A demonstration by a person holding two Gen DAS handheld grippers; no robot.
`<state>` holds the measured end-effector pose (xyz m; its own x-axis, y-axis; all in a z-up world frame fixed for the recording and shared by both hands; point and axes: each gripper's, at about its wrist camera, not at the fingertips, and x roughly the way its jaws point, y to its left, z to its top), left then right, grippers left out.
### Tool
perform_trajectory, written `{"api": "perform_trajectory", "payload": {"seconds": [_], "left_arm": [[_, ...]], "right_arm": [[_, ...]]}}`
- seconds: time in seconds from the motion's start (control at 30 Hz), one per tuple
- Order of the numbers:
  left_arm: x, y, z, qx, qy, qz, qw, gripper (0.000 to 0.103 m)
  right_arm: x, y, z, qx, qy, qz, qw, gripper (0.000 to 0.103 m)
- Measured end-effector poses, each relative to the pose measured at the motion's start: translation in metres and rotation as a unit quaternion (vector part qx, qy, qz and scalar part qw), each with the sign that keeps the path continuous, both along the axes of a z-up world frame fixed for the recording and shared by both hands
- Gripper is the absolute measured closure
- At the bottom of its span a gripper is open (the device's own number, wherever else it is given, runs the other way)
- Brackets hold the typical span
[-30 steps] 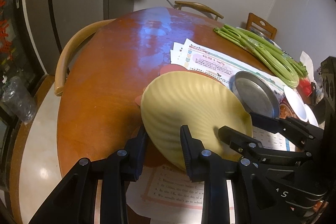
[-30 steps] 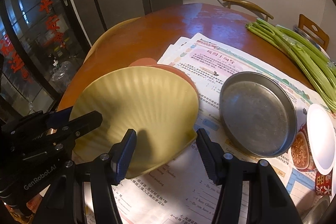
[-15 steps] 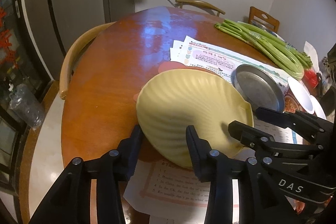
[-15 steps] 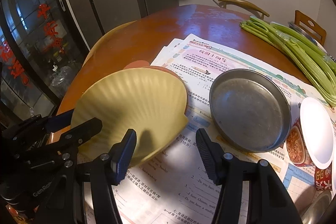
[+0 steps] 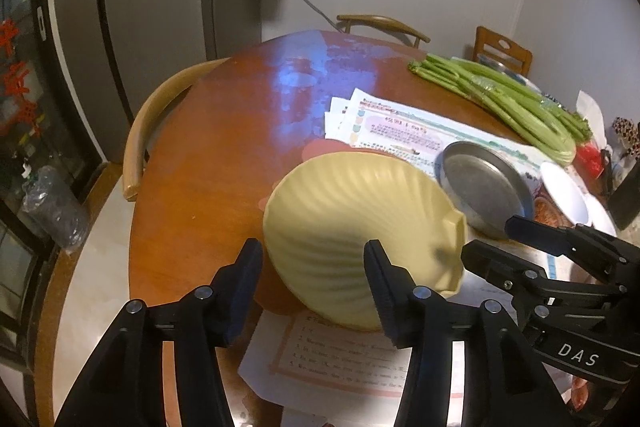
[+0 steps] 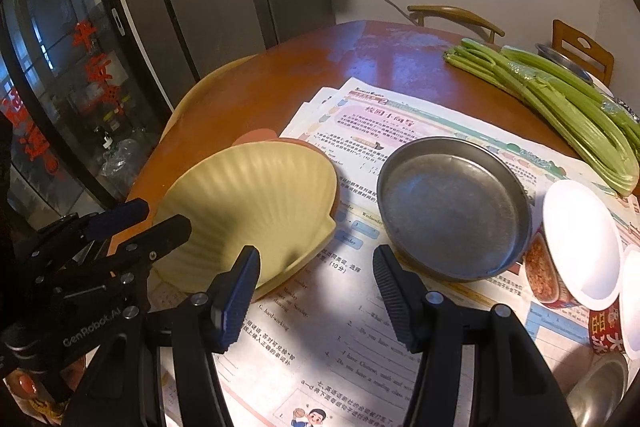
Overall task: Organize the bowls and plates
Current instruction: 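Lift the yellow shell plate and lower it onto the orange plate, open left tool, then move the left tool to the rim of the shallow steel tray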
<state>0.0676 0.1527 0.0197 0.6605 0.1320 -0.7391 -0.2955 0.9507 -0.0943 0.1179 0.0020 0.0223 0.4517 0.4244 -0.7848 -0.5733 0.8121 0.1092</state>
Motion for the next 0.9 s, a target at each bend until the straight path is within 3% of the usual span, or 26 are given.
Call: {"api": "perform_trajectory", "payload": {"seconds": [0.4, 0.9], "left_arm": [[-0.011, -0.022, 0.021, -0.012, -0.027, -0.019, 0.9994, 0.045], [-0.012, -0.068, 0.047, 0.002, -0.044, -0.053, 0.9976, 0.044]], "right_arm": [[-0.014, -0.03, 0.026, 0.029, -0.023, -0.019, 0.999, 0.044], [-0.027, -0.08, 0.055, 0.067, -0.051, -0.052, 0.995, 0.044]]}}
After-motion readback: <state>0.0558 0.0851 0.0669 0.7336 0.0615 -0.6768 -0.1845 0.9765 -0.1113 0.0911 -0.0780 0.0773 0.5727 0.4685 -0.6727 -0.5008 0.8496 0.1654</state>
